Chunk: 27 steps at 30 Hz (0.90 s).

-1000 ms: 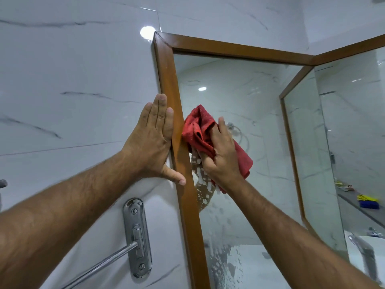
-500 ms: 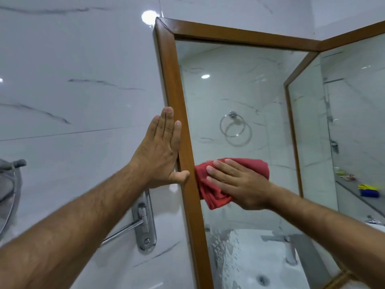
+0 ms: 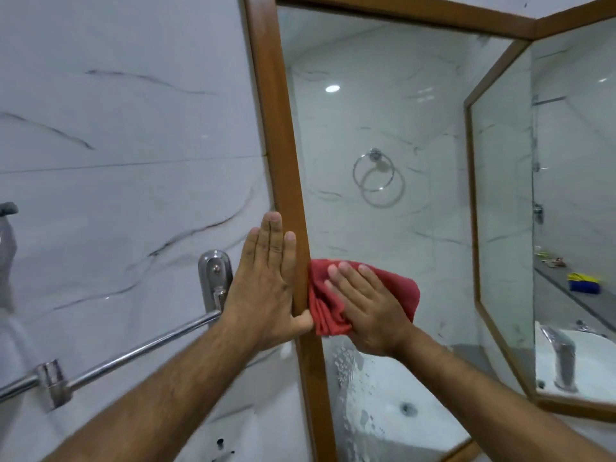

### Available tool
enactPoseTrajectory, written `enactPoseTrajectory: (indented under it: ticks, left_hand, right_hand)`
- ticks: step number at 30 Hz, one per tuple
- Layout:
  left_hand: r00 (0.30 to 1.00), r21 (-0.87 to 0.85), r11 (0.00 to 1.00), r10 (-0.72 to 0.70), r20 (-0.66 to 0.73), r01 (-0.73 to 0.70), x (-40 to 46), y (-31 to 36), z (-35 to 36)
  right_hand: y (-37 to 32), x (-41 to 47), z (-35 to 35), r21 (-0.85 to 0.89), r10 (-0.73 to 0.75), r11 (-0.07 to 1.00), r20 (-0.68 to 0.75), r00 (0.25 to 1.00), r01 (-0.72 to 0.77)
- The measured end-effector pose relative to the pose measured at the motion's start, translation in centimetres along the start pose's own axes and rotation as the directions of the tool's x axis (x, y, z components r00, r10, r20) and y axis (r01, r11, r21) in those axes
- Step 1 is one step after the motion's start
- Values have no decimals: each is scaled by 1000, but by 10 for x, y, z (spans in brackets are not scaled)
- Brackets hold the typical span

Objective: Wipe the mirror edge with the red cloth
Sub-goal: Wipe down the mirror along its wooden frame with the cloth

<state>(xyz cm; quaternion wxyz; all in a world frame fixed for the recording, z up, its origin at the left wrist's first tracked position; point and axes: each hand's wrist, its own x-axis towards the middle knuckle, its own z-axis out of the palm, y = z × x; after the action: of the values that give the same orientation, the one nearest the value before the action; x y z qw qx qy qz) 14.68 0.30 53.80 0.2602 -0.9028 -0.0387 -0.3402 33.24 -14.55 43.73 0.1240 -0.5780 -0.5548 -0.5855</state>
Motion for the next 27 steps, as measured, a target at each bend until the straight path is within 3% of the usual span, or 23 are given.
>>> enactPoseTrajectory:
  ticks: [3,5,9,12,14,16,19,22,24,27]
  left_hand:
    - [997,-52,998,-29,-71,25,-19,15,22]
    - [988,-83,997,-16,-151,3,-26,20,34]
    - [979,-61,998,0,-205,-12,-33,23,55]
    - [968,-65,998,-19,-251,3,-35,27,67]
    - [956,-76,997,-26,-291,4,-37,31,75]
    - [948,-89,996,-26,-318,-2,-38,35,81]
    - [950,-105,993,15,-310,-50,-43,34,85]
    - [958,-84,988,101,-267,-128,-49,31,84]
    - [958,-69,986,129,-256,-151,-54,31,85]
    - [955,-81,989,99,-279,-126,-62,38,92]
  right_hand:
    - [31,-34,-12,-67,-253,962,131,958,264]
    - [54,-26,-22,-89,-260,957,146,954,274]
    - [47,0,-23,-50,108,993,8,994,-108]
    - [9,18,-5,80,453,891,-101,886,-446]
    - [-12,19,9,156,537,843,-180,824,-515]
    - [-29,-2,22,138,389,919,-158,908,-370]
    - [-34,-53,21,51,-16,999,-8,1000,16]
    - [10,-69,6,-35,-400,912,150,904,410]
    - [37,-62,-2,-50,-442,888,180,879,457]
    - [34,-50,-5,-49,-173,983,74,982,177]
